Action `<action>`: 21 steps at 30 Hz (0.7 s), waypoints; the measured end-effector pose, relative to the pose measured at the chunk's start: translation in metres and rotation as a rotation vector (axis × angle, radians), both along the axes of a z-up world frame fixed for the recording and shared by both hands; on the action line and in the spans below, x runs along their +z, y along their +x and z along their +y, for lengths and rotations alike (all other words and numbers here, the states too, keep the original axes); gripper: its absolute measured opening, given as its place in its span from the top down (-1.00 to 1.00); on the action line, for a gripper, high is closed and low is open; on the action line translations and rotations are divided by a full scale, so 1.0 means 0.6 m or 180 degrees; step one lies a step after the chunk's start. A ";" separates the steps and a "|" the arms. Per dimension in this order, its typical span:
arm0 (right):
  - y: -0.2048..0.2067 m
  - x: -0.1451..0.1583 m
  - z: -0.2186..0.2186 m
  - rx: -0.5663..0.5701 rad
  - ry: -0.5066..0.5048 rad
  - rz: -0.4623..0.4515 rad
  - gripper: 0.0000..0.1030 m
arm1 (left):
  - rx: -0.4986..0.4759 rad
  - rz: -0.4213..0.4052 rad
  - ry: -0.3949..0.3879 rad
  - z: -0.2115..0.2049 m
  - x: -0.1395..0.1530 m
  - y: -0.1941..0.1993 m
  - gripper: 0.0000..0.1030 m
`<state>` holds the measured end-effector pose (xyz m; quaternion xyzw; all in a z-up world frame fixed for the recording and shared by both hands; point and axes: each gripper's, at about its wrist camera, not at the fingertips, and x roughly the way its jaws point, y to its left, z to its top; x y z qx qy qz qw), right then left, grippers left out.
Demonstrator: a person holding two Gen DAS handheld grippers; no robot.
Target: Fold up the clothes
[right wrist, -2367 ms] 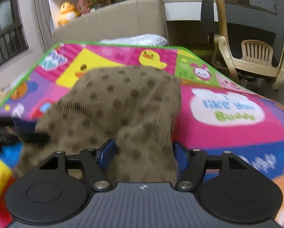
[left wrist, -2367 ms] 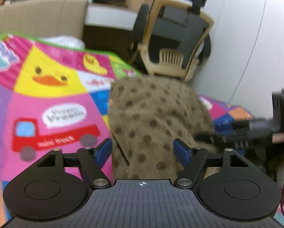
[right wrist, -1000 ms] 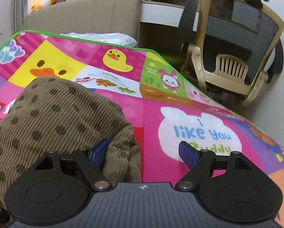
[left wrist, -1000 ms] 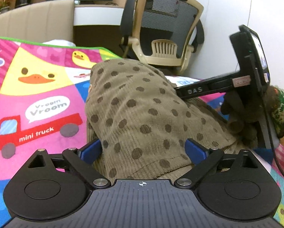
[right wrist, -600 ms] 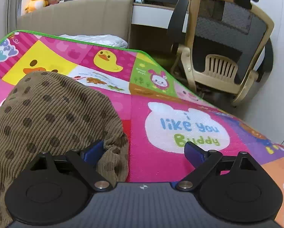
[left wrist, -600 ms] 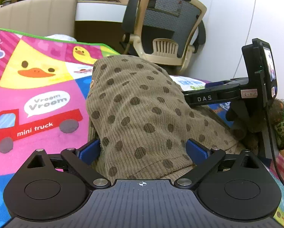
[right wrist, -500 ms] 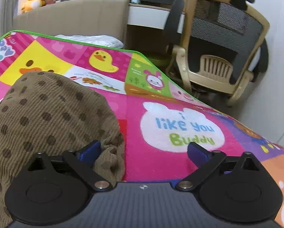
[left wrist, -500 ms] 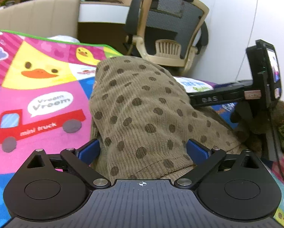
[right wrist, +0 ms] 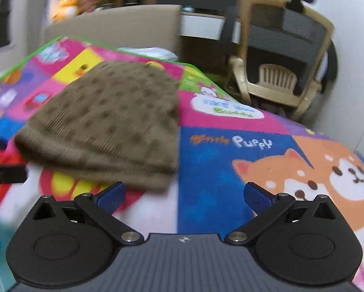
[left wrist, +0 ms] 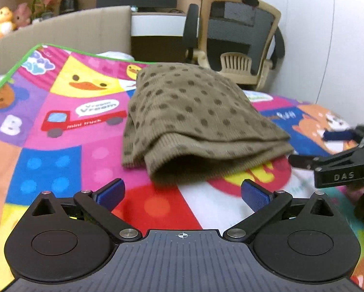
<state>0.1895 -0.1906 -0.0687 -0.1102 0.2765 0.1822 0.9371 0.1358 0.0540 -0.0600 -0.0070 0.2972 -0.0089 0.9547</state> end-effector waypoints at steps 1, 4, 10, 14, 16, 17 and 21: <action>-0.013 0.002 -0.002 0.0009 -0.0009 -0.0072 -1.00 | 0.0042 0.0020 0.0087 -0.011 -0.001 -0.003 -1.00; -0.031 0.002 -0.007 0.0026 0.0022 -0.0020 -1.00 | 0.0146 0.0115 0.0253 -0.036 -0.006 -0.006 -1.00; -0.032 -0.010 -0.002 -0.0081 0.0063 0.0276 -1.00 | 0.0313 0.0146 -0.0176 -0.031 -0.010 -0.004 -1.00; -0.037 -0.012 0.000 -0.0090 0.0055 0.0267 -1.00 | 0.0487 0.0259 0.0073 -0.042 -0.017 0.008 -1.00; -0.033 -0.013 -0.010 -0.0085 0.0153 0.0348 -1.00 | 0.0491 0.0259 0.0078 -0.042 -0.018 0.008 -1.00; -0.030 -0.013 -0.015 -0.0081 0.0222 0.0398 -1.00 | 0.0492 0.0260 0.0081 -0.042 -0.018 0.008 -1.00; -0.034 -0.013 -0.013 -0.0086 0.0210 0.0392 -1.00 | 0.0493 0.0264 0.0111 -0.045 -0.018 0.008 -1.00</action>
